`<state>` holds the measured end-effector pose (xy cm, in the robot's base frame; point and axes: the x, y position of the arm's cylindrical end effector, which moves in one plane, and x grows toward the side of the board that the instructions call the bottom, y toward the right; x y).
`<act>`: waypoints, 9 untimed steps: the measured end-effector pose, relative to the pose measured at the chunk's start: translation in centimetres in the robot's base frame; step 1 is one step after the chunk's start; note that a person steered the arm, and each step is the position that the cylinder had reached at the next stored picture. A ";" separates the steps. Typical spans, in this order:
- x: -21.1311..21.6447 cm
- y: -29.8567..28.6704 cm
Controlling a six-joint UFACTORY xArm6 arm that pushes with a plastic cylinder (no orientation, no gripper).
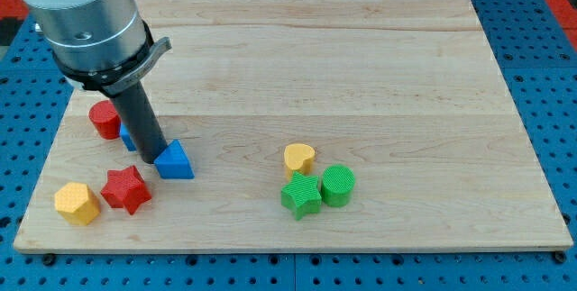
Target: Slide the blue triangle to the right of the red star
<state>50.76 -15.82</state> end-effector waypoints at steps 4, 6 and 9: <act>-1.8 2.3; 0.5 2.8; 1.0 2.6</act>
